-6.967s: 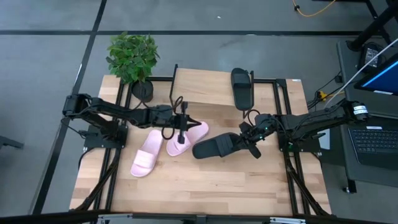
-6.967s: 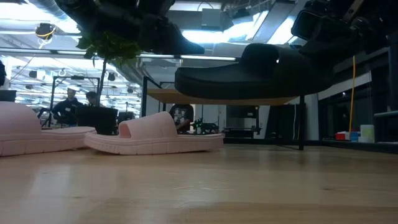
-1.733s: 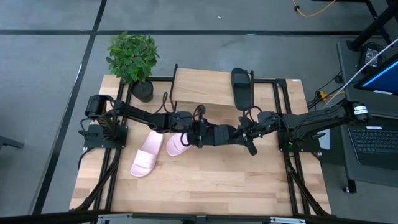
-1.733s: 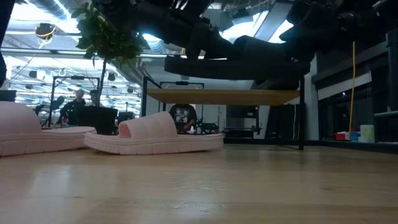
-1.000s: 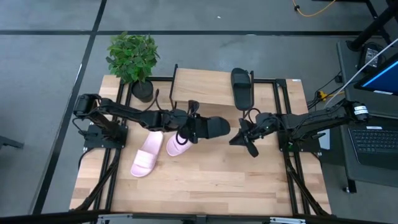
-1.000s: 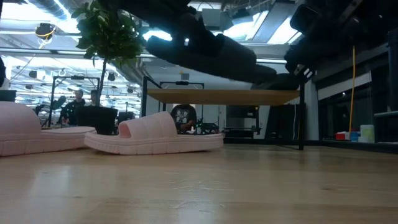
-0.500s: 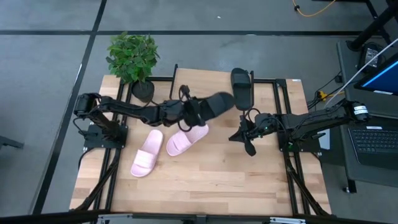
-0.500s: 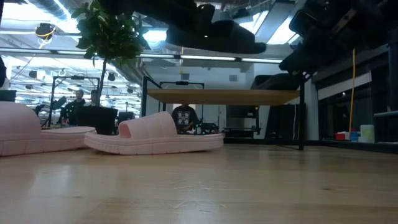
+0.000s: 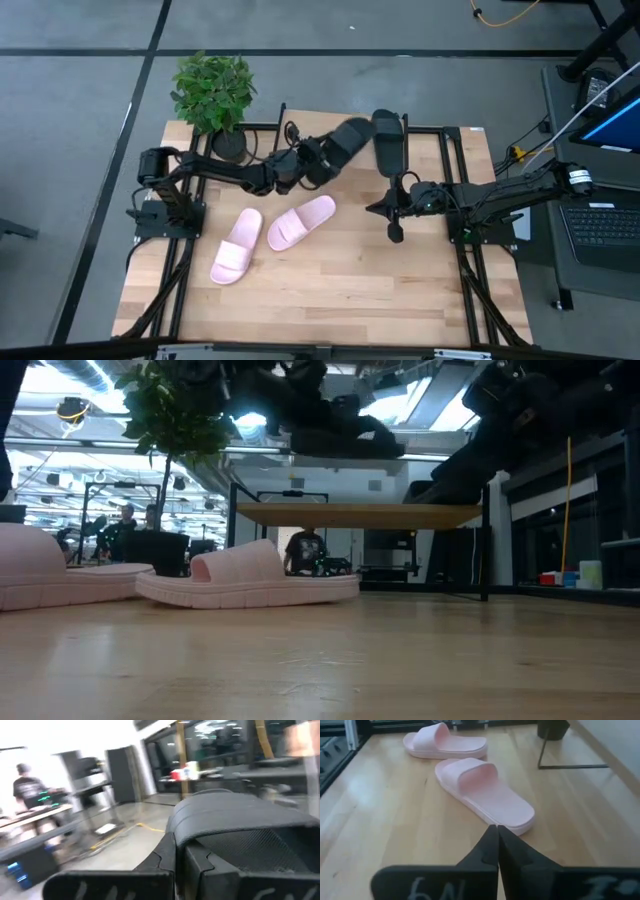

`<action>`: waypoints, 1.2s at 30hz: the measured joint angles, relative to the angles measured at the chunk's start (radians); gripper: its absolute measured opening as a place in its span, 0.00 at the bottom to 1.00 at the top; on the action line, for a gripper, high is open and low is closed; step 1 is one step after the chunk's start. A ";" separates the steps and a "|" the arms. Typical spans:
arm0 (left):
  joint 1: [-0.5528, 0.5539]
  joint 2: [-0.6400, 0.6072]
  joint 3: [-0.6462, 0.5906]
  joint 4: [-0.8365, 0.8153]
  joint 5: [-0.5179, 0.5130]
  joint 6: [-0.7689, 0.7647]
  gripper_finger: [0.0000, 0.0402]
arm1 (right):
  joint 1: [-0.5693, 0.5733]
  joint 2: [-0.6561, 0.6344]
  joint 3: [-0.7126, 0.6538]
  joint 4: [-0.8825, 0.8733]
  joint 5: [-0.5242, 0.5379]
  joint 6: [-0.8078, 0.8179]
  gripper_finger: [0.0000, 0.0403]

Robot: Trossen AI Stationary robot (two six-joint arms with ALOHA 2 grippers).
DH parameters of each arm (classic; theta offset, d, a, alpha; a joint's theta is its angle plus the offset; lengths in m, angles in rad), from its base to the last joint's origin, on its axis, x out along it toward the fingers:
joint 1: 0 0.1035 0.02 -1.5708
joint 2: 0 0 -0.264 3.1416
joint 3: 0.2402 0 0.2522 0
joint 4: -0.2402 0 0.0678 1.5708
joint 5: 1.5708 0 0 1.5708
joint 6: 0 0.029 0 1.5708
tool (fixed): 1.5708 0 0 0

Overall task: Pick and place slides into the shelf
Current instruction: Put the black slide on the shelf

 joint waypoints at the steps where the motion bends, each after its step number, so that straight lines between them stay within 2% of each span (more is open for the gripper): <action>1: 0.004 0.010 0.020 0.002 -0.008 0.000 0.00 | 0.000 0.000 0.000 0.001 0.002 -0.007 0.00; 6: 0.004 0.086 0.148 -0.037 -0.069 -0.025 0.00 | 0.000 0.000 0.000 0.009 0.020 -0.032 0.01; 10: 0.006 0.162 0.281 -0.178 -0.139 -0.026 0.00 | 0.000 0.000 0.000 0.003 0.021 -0.030 0.01; 13: 0.006 0.227 0.373 -0.282 -0.244 -0.025 0.00 | 0.000 0.000 -0.001 0.000 0.021 -0.030 0.01; 15: 0.006 0.258 0.409 -0.297 -0.306 -0.024 0.00 | 0.000 0.000 -0.006 -0.005 0.021 -0.030 0.01; 17: 0.006 0.280 0.440 -0.290 -0.326 -0.022 0.00 | 0.000 0.000 -0.017 -0.004 0.021 -0.030 0.01; 24: 0.006 0.275 0.445 -0.291 -0.422 -0.076 0.01 | 0.000 0.000 -0.055 -0.002 0.022 -0.008 0.01; 36: 0.008 0.273 0.446 -0.329 -0.379 -0.274 0.00 | 0.000 0.000 -0.055 0.001 0.040 -0.007 0.01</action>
